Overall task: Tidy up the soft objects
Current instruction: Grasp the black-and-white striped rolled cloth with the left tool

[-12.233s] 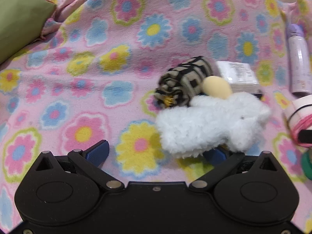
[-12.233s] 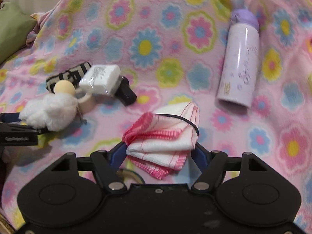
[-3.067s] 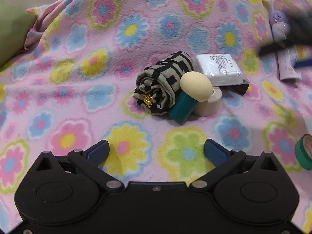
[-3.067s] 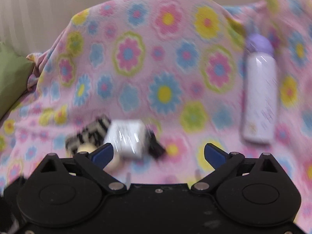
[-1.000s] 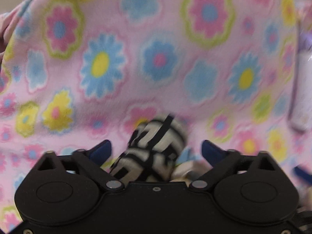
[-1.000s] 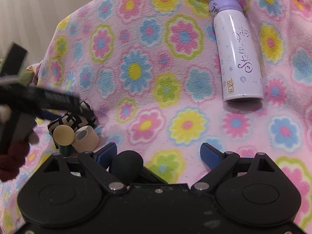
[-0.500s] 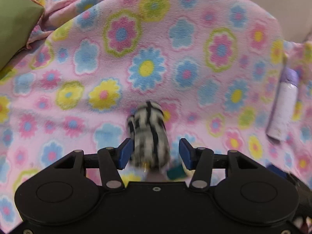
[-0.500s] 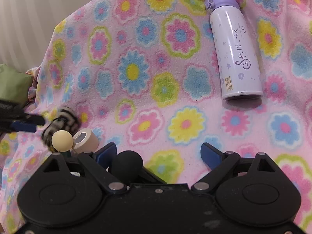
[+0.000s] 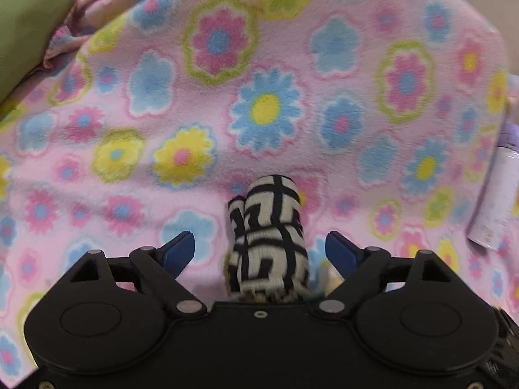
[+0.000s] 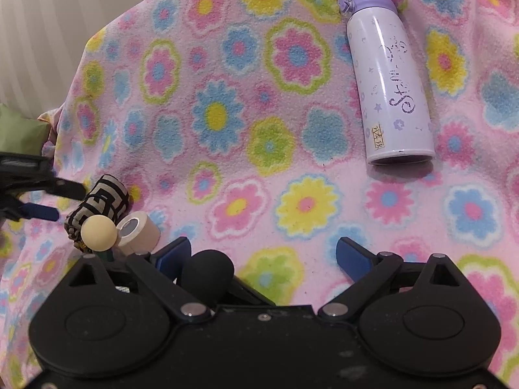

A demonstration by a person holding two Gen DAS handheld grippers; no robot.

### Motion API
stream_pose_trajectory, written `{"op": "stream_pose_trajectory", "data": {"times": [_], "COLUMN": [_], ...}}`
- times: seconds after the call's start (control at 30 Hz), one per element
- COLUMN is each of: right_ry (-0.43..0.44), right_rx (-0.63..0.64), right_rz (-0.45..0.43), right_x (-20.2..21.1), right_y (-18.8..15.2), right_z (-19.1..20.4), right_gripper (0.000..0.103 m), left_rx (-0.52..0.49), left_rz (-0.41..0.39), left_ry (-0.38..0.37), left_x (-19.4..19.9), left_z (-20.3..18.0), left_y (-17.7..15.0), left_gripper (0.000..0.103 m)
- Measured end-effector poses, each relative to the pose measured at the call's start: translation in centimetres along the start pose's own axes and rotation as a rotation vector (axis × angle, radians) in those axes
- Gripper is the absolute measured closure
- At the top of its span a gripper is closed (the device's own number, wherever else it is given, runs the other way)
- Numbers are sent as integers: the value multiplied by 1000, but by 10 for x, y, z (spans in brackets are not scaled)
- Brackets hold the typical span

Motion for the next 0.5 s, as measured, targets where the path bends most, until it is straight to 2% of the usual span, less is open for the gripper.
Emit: {"op": "stream_pose_trajectory", "data": {"times": [0.2,0.23,0.27,0.33,0.4,0.5], "right_ry": [1,1,1,0,1,1], "right_rx": [4,5,6,8,11,11], "right_rz": [5,7,7,6,7,8], "right_x": [-1,-2,-2,-2,-2,-3], "right_y": [0,0,0,0,0,0], "right_z": [0,0,0,1,1,0], "right_gripper": [6,6,6,6,6,6], "left_rx": [-20,-32,-49,-97,-120,-71], "left_rz": [90,102,106,93,71,30], "left_ry": [69,78,89,99,135,153], "left_x": [-46,-52,-56,-62,-65,-67], "left_z": [-6,-7,-10,-17,-22,-21], "left_y": [1,-1,-3,-9,-13,-17], "left_gripper": [19,18,12,4,4,3]}}
Point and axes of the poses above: each gripper's, at about its wrist camera, not at the fingertips, and x roughly against the way its jaws point, z to its left, y to its top, the point moved 4 cm from there along -x, roughly the way its jaws point, and after that the axes turned 4 degrees about y, right-handed, at the moved point
